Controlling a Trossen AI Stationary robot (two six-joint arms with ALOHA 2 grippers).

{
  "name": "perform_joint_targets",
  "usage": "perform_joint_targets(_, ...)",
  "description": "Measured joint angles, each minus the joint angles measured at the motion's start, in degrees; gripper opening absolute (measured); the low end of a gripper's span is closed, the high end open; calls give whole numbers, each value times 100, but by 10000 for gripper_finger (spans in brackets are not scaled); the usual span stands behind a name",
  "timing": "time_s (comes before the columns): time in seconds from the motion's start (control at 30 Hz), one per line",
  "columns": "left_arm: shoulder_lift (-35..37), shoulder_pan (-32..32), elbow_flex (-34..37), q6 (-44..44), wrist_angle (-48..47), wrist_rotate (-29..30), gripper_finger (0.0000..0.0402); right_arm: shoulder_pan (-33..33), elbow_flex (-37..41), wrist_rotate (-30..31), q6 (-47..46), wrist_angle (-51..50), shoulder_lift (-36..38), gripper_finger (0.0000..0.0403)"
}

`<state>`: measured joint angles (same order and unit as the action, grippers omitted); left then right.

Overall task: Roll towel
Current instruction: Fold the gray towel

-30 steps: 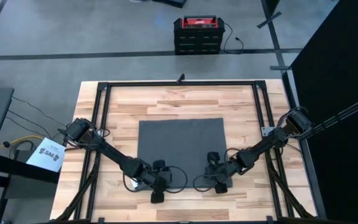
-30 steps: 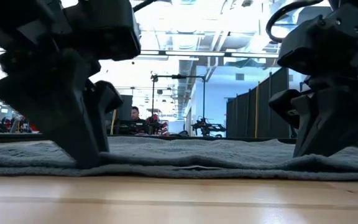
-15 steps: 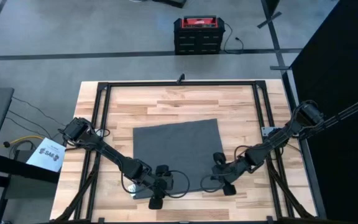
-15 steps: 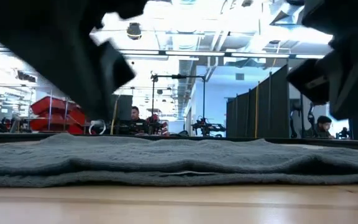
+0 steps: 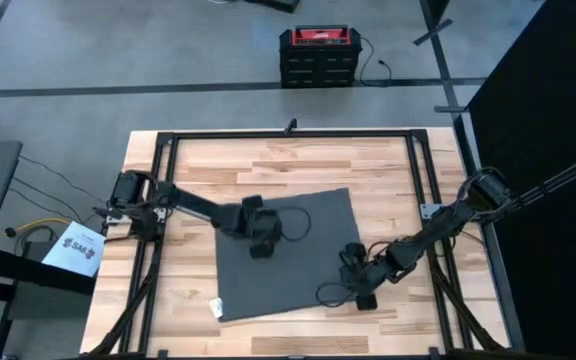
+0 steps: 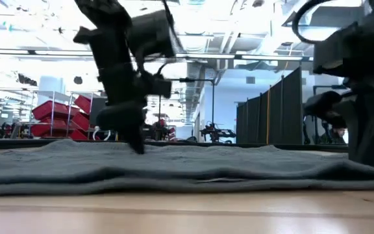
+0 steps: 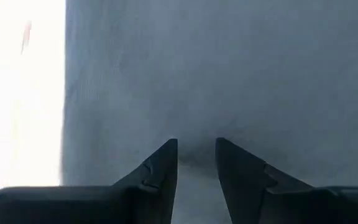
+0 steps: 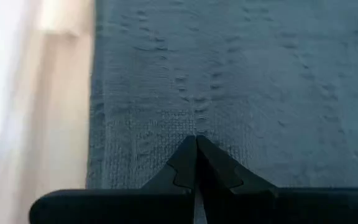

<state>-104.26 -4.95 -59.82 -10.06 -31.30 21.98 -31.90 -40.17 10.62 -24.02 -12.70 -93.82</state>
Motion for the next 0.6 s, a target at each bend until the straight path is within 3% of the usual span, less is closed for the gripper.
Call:
perform_joint_targets(0.2,72,561,-17,-212,-1279,-51,95,980,40,529,883,-1748,468,0)
perform_joint_targets(0.33,94,533,-13,-611,-1374,-524,95,1987,93,1099,1549,-2283,816,0)
perform_joint_targets(0.5,106,141,-27,-1282,-834,-1368,95,2979,70,1319,2088,-1855,1572,0)
perform_joint_targets(0.6,68,-123,-197,-1566,-544,-1489,95,3016,68,943,2088,-1398,1976,0)
